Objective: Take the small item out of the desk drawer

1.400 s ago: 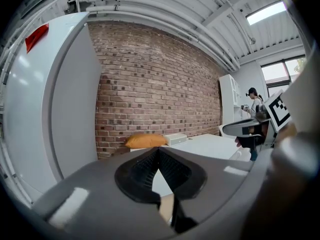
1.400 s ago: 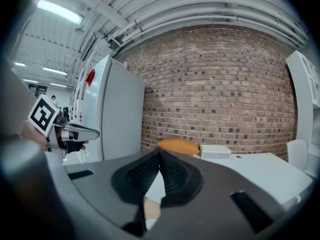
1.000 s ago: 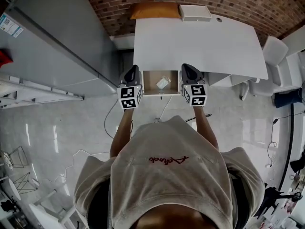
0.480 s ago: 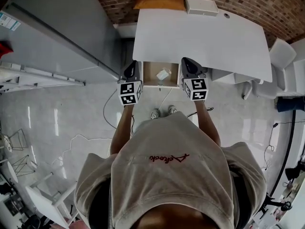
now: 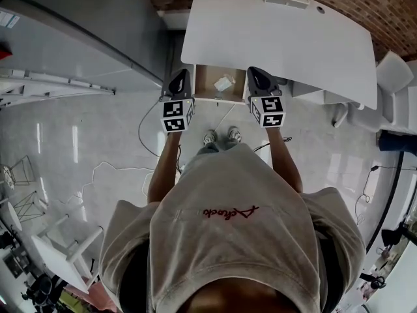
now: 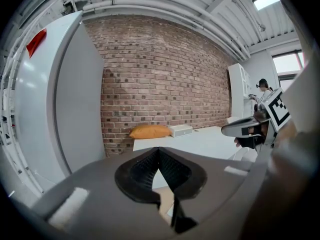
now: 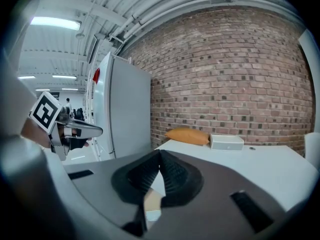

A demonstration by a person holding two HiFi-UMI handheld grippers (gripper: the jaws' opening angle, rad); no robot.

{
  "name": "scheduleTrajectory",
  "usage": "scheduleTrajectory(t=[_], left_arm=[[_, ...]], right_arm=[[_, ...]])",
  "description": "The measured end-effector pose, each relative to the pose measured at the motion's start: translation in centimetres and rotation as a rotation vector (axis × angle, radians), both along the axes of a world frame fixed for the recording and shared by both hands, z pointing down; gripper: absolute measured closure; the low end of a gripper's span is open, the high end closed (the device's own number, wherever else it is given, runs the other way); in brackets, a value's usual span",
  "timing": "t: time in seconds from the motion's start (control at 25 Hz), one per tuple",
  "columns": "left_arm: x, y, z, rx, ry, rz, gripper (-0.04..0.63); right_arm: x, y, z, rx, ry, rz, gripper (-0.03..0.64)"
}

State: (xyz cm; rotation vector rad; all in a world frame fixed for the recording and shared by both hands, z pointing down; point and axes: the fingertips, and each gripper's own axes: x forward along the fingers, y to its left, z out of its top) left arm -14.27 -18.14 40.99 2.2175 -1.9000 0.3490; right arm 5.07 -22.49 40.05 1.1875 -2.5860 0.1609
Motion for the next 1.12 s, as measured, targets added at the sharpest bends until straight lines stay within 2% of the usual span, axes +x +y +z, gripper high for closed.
scheduleTrajectory(t=[0.48,1.12], left_arm=[[0.1,1.5,4.2,-0.092,0.026,-0.012,0.586],[2.0,4.8,12.7,-0.236,0.087,-0.028,0.586]], right_arm=[[0.3,1.0,4.4,-0.097,0.051,-0.026,0.604],[0.7,4.6,13.5,-0.272,0.094,-0.066,0.604]])
